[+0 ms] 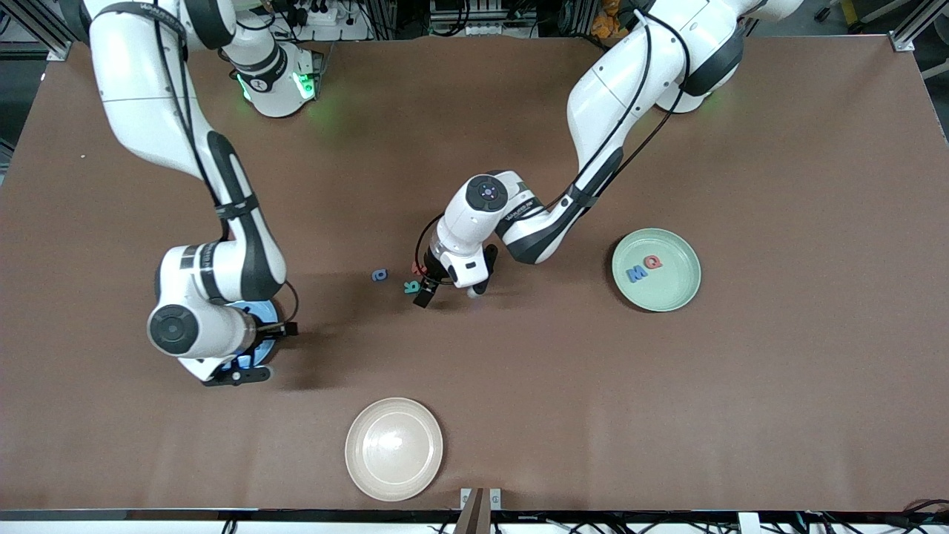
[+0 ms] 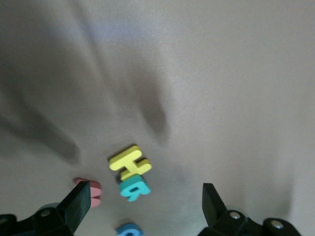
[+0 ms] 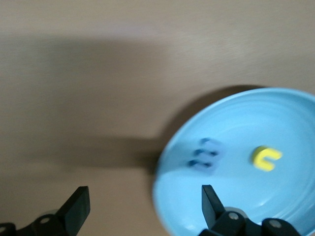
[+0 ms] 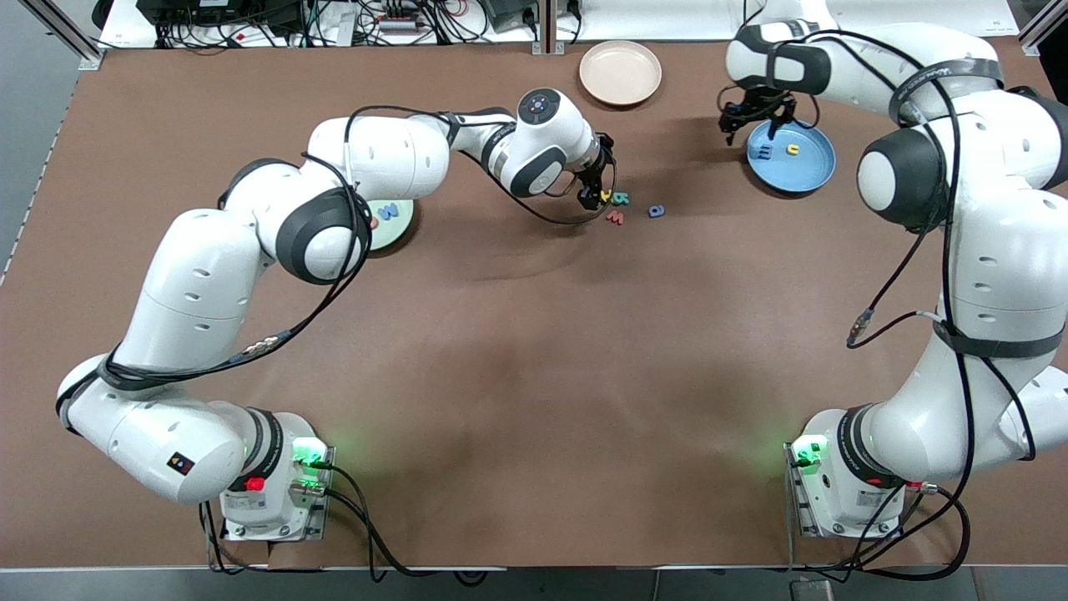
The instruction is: Sort upper and lower case letters into plates
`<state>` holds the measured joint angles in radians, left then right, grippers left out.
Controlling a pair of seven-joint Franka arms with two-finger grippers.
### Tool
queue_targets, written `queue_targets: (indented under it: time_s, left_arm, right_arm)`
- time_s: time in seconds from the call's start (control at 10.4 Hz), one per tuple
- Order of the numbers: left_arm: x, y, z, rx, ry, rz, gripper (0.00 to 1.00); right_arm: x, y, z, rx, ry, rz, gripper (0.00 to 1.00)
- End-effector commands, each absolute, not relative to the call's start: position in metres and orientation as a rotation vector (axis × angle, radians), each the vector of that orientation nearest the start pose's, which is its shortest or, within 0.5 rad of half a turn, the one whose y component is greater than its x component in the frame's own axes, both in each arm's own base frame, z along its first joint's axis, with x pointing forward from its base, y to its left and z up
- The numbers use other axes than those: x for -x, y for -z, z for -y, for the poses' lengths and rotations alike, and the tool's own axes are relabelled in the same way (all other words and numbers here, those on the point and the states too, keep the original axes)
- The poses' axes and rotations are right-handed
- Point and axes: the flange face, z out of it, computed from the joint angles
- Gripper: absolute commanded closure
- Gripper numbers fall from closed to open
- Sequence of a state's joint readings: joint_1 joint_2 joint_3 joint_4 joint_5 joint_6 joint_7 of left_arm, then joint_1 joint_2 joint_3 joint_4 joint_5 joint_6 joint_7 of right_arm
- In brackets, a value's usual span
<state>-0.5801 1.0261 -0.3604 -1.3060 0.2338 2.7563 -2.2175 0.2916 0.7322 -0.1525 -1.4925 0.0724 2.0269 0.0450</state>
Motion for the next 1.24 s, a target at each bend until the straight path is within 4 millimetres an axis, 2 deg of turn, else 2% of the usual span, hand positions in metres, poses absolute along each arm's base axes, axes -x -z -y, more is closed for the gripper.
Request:
queue_targets:
  time_s: [0.0,0.19,0.48,1.15]
  left_arm:
    - [-0.526,-0.177,0.582,2.638,-0.41,2.574,0.0]
    - [-0.53,-0.175,0.578,2.448,-0.543,2.748,0.0]
    - [-0.539,-0.169,0.567,2.247,-0.652,2.862,0.0]
    - [-0.516,-0.15,0.574,2.319,-0.658,2.751,0.0]
  right_arm:
    - [-0.675,-0.244,-0.129,3.188,-0.291,0.097,0.0]
    - [-0.676,-0.243,-0.128,3.188,-0.291,0.097,0.0]
    - [-0.676,-0.243,-0.129,3.188,-0.291,0.1,0.0]
    - [-0.676,-0.243,-0.129,3.188,-0.291,0.1,0.0]
